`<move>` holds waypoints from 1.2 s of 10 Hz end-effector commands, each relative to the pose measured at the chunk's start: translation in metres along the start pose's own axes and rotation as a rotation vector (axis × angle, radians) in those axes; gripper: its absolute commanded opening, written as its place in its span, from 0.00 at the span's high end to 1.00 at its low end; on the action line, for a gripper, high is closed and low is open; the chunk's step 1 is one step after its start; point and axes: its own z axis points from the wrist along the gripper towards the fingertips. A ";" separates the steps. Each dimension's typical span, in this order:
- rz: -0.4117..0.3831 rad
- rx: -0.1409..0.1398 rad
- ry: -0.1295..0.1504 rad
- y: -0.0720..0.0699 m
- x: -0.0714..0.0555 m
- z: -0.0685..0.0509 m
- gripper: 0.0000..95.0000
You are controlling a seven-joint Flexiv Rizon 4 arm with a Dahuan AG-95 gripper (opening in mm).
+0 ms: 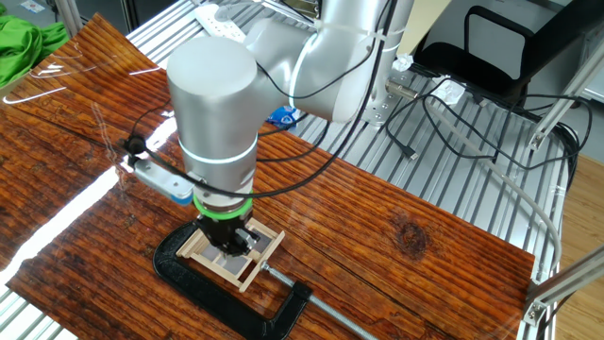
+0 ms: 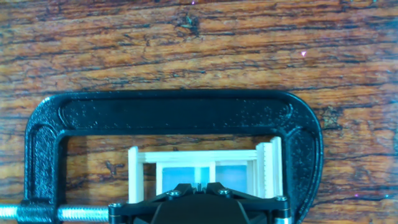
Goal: Close a sliding window
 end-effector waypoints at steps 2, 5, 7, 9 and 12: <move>-0.015 0.003 0.002 -0.005 -0.002 -0.001 1.00; -0.040 0.023 0.001 -0.011 -0.002 -0.002 1.00; -0.053 0.030 -0.003 -0.014 -0.002 -0.002 1.00; -0.057 0.031 -0.006 -0.015 -0.002 -0.002 1.00; -0.063 0.033 -0.008 -0.016 -0.003 -0.002 1.00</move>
